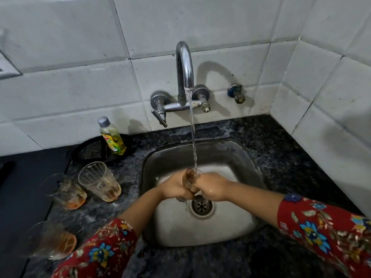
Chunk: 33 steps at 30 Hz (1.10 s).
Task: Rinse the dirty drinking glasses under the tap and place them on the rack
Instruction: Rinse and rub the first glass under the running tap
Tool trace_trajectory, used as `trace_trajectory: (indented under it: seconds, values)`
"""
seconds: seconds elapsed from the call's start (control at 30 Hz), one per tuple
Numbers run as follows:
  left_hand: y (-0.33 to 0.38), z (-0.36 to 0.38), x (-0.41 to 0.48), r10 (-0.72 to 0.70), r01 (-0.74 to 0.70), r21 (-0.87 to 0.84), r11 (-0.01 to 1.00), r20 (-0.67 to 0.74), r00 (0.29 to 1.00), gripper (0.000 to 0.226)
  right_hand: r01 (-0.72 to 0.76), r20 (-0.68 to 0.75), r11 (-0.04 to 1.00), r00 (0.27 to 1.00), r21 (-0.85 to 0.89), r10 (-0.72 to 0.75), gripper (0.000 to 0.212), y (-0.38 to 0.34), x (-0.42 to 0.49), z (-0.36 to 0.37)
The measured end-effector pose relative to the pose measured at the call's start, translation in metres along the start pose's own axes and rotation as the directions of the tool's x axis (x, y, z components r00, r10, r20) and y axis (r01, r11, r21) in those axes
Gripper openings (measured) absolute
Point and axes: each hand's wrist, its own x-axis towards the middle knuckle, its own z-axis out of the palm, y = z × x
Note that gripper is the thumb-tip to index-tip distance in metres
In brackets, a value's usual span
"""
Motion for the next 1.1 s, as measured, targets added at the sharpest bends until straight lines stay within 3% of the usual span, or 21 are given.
trace_trajectory:
  seconds: [0.03,0.07,0.13,0.17,0.23,0.27,0.33,0.37,0.43,0.53,0.57,0.63,0.67,0.7,0.77,0.83,0.87,0.93,1.0,1.03,1.1]
  values:
    - [0.001,0.003,-0.001,-0.020,0.022,0.081,0.997,-0.018,1.000,0.060,-0.066,-0.041,0.971,0.996,0.231,0.077,0.026,-0.006,-0.001,0.009]
    - [0.000,0.004,-0.002,-0.047,0.051,0.233,0.971,-0.025,0.999,0.060,-0.141,-0.044,0.854,0.981,0.502,0.188,0.029,-0.013,-0.002,0.016]
    - [0.005,0.002,-0.004,-0.165,0.128,0.619,0.775,0.002,0.986,0.061,-0.266,0.123,0.401,0.929,0.877,0.348,0.036,-0.025,-0.007,0.025]
    - [0.010,0.001,-0.006,-0.248,0.150,0.763,0.628,0.014,0.969,0.063,-0.314,0.250,0.142,0.904,0.939,0.346,0.040,-0.029,-0.009,0.030]
    - [0.015,0.000,-0.008,-0.397,0.158,0.903,0.400,0.015,0.918,0.066,-0.377,0.452,-0.301,0.858,0.876,0.243,0.045,-0.030,-0.010,0.040]
    - [0.016,0.000,-0.009,-0.448,0.162,0.932,0.325,0.001,0.894,0.065,-0.390,0.514,-0.440,0.833,0.809,0.207,0.043,-0.028,-0.011,0.044]
    - [0.020,0.000,-0.009,-0.489,0.172,0.961,0.216,-0.046,0.871,0.059,-0.400,0.554,-0.526,0.815,0.751,0.171,0.035,-0.025,-0.013,0.048]
    - [0.021,-0.001,-0.009,-0.484,0.182,0.962,0.204,-0.063,0.873,0.057,-0.400,0.543,-0.503,0.822,0.766,0.172,0.032,-0.025,-0.015,0.048]
    - [0.022,-0.005,-0.006,-0.448,0.219,0.934,0.282,-0.074,0.891,0.059,-0.371,0.472,-0.376,0.853,0.849,0.223,0.028,-0.025,-0.017,0.040]
    - [0.016,-0.015,-0.004,-0.331,0.293,0.737,0.608,-0.100,0.938,0.056,-0.175,0.178,-0.044,0.907,0.984,0.381,0.025,-0.026,-0.017,0.024]
    - [0.012,-0.016,-0.002,-0.278,0.290,0.588,0.755,-0.113,0.954,0.051,-0.089,0.037,0.114,0.919,0.990,0.393,0.025,-0.024,-0.018,0.019]
    - [0.009,-0.013,0.000,-0.204,0.221,0.169,0.961,-0.111,0.973,0.044,0.040,-0.271,0.589,0.912,0.807,0.309,0.026,-0.013,-0.019,0.011]
    - [0.011,-0.009,0.003,-0.176,0.175,-0.016,0.984,-0.101,0.979,0.043,0.066,-0.378,0.804,0.903,0.591,0.203,0.027,-0.006,-0.019,0.007]
    - [0.012,-0.006,0.005,-0.142,0.127,-0.140,0.982,-0.099,0.985,0.043,0.060,-0.425,0.920,0.897,0.387,0.120,0.028,0.001,-0.018,0.005]
    - [0.015,-0.001,0.012,-0.126,0.088,-0.292,0.952,-0.114,0.985,0.052,0.045,-0.472,0.973,0.879,0.225,0.068,0.029,0.012,-0.019,0.000]
    - [0.018,0.006,0.019,-0.132,0.056,-0.372,0.927,-0.180,0.975,0.054,0.048,-0.542,0.966,0.835,0.255,0.102,0.026,0.015,-0.017,-0.003]
    - [0.020,0.012,0.022,-0.131,0.031,-0.350,0.936,-0.264,0.956,0.048,0.028,-0.561,0.942,0.809,0.335,0.175,0.024,0.013,-0.013,-0.004]
    - [0.023,0.027,0.028,-0.085,0.013,-0.150,0.989,-0.490,0.868,0.034,-0.008,-0.522,0.820,0.767,0.573,0.372,0.022,0.005,-0.003,-0.008]
    - [0.029,0.032,0.028,-0.005,-0.002,-0.011,1.000,-0.611,0.792,0.030,-0.005,-0.497,0.758,0.752,0.652,0.432,0.020,0.003,-0.001,-0.013]
    - [0.030,0.028,0.028,0.017,-0.033,-0.018,0.999,-0.579,0.815,0.033,0.019,-0.529,0.802,0.761,0.597,0.376,0.019,0.006,-0.003,-0.016]
    - [0.028,0.010,0.026,0.057,-0.115,-0.149,0.982,-0.347,0.936,0.047,0.132,-0.590,0.879,0.784,0.458,0.190,0.017,0.016,-0.009,-0.022]
